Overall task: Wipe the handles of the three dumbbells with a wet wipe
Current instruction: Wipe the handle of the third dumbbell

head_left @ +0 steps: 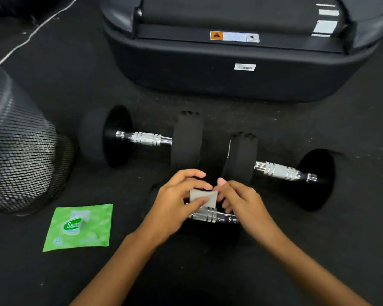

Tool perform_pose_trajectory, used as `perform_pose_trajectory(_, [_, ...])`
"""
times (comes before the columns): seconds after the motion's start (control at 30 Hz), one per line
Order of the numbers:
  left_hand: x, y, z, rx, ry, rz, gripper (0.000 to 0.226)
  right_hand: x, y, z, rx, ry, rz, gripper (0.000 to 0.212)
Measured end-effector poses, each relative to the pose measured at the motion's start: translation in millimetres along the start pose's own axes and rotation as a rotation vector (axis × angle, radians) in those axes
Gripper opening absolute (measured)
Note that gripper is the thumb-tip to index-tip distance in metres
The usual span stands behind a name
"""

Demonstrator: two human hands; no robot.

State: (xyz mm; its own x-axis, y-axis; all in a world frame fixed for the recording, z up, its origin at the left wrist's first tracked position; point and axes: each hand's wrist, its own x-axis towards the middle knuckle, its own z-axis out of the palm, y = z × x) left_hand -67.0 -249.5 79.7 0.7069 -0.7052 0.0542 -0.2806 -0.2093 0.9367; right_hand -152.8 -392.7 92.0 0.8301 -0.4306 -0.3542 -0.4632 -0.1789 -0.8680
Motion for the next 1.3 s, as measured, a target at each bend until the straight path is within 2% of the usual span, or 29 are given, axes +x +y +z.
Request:
perform_pose_trajectory(0.07, [-3.8, -1.1, -11.0, -0.071, 0.000, -0.023, 0.034, 5.5, -6.3, 11.1, 0.077, -0.094, 0.089, 0.031])
perform_pose_trajectory(0.17, [-8.7, -3.9, -22.1, -0.110, -0.012, -0.064, 0.045, 8.6, -11.0, 28.0, 0.341, -0.196, 0.184, 0.020])
perform_pose_trajectory(0.23, [-11.6, -7.2, -27.3, -0.133, -0.024, -0.102, 0.047, 9.2, -11.7, 35.2, 0.429, -0.161, 0.177, 0.016])
perform_pose_trajectory(0.43, [-27.9, -21.3, -43.1, -0.148, 0.041, -0.148, 0.048, 4.3, -5.9, 59.0, 0.496, -0.061, 0.109, 0.028])
perform_pose_trajectory(0.53, [-35.1, -26.5, -47.1, -0.064, 0.060, -0.128, 0.036, 0.4, -1.1, 71.0, 0.399, 0.006, 0.027, 0.029])
perform_pose_trajectory(0.63, [-39.4, -35.2, -48.5, 0.070, 0.193, -0.065, 0.022, 1.6, 8.6, 80.5, 0.285, 0.080, 0.004, 0.031])
perform_pose_trajectory(0.73, [-40.1, -45.2, -45.7, 0.275, 0.313, 0.008, 0.019, 3.9, 20.2, 85.5, 0.111, 0.137, -0.031, 0.031])
perform_pose_trajectory(0.83, [-36.6, -47.3, -37.1, 0.383, 0.317, 0.061, 0.021, 5.2, 27.4, 86.1, -0.013, 0.166, -0.097, 0.032])
perform_pose_trajectory(0.9, [-32.4, -50.0, -32.6, 0.424, 0.316, 0.051, 0.030, 6.6, 29.6, 88.1, -0.137, 0.162, -0.194, 0.032])
perform_pose_trajectory(1.0, [-26.3, -56.3, -27.1, 0.505, 0.280, -0.019, 0.037, 9.2, 34.6, 90.4, -0.427, 0.161, -0.353, 0.033])
perform_pose_trajectory(1.1, [-22.7, -62.0, -19.0, 0.513, 0.264, -0.067, 0.034, 11.1, 43.1, 87.4, -0.725, 0.260, -0.469, 0.026])
perform_pose_trajectory(1.2, [-23.3, -67.6, -10.5, 0.509, 0.295, -0.066, 0.039, 11.8, 46.3, 89.1, -0.812, 0.264, -0.527, 0.019])
perform_pose_trajectory(1.3, [-24.4, -71.0, -7.4, 0.521, 0.332, -0.056, 0.042, 15.6, 46.2, 94.3, -0.899, 0.165, -0.660, 0.025])
